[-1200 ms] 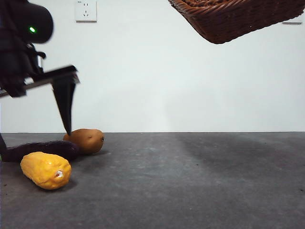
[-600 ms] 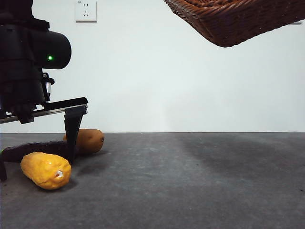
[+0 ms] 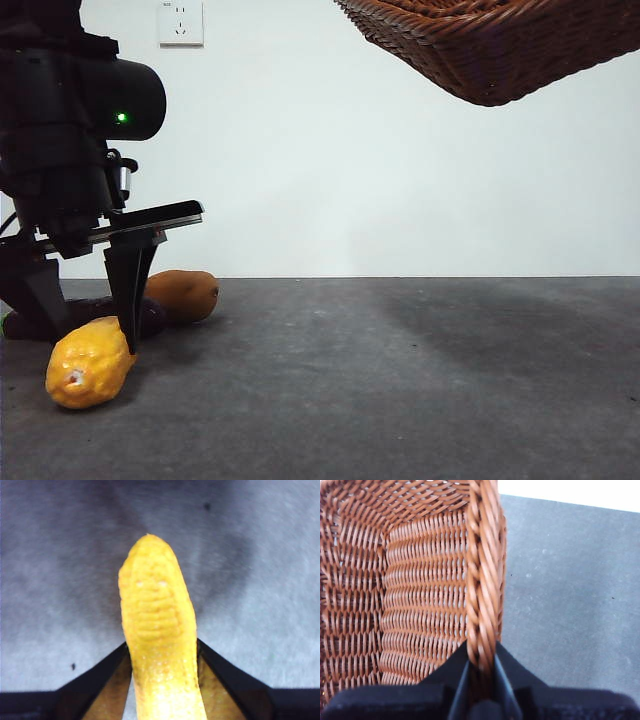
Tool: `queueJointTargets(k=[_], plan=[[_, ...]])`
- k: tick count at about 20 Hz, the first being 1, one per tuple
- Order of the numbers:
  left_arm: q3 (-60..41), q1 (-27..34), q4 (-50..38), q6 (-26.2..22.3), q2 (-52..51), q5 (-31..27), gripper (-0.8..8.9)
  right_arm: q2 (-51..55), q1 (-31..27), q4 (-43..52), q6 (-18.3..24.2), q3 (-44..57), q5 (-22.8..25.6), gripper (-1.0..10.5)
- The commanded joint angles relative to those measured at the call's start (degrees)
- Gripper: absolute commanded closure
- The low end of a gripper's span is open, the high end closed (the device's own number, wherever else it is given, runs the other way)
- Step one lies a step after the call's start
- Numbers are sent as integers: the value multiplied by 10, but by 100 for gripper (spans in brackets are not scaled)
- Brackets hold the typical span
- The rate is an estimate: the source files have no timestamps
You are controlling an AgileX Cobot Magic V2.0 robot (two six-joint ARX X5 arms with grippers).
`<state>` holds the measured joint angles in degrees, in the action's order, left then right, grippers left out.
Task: Help me put the vegetables on the table into the basket
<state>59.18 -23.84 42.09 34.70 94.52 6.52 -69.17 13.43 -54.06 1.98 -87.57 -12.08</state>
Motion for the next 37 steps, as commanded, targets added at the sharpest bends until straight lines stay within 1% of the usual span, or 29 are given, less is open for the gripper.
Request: queueJointTargets(k=[1,3,5,7,9,12,14,16,18,20,22,24,25,26,30,32,34,35,36,37], plan=[[1,-2,-5,-71,-13,-5,820,0,0,-3,-4,1,-5,958],[1,-2,-16,-112,-53,-6,820,-13,0,-29,-4,2,-4,958],[1,-2,-32,-140,-112,-6,820,-32,0,-51,-4,4,-5,958],[1,-4,-37,-159,-182,-3,820,-46,0,-55,-4,10,-5,958],[1,-14,-27,-174,-261,-1,820,-54,1,-42,-22,28,-10,958],[1,-46,-7,-174,-375,1,820,-55,0,15,-68,93,-51,958],[1,-82,-14,-144,-436,22,820,-55,2,50,-88,142,-57,958],[1,-125,-28,-120,-465,28,820,-55,21,92,-115,187,-61,959],[1,-166,-50,-102,-462,26,820,-56,40,144,-150,229,-61,958],[1,-202,-82,-91,-428,26,820,-57,65,195,-183,262,-61,958],[1,-226,-123,-85,-375,27,820,-59,94,223,-200,276,-53,958],[1,-238,-183,-68,-310,46,820,-59,113,232,-201,276,-39,958],[1,-240,-212,-61,-275,59,820,-59,117,233,-204,276,-39,958],[1,-241,-230,-53,-244,59,820,-59,117,232,-204,276,-40,958],[1,-241,-283,-24,-132,70,820,-59,117,228,-203,276,-40,958],[1,-241,-297,-6,-102,70,820,-59,117,229,-201,276,-40,958],[1,-241,-300,-2,-86,70,818,-59,117,228,-198,276,-40,958],[1,-241,-294,3,-84,70,796,-59,117,227,-197,276,-40,958],[1,-241,-288,13,-84,70,672,-59,117,228,-197,276,-40,958],[1,-241,-287,13,-84,79,474,-59,117,228,-196,276,-40,958]])
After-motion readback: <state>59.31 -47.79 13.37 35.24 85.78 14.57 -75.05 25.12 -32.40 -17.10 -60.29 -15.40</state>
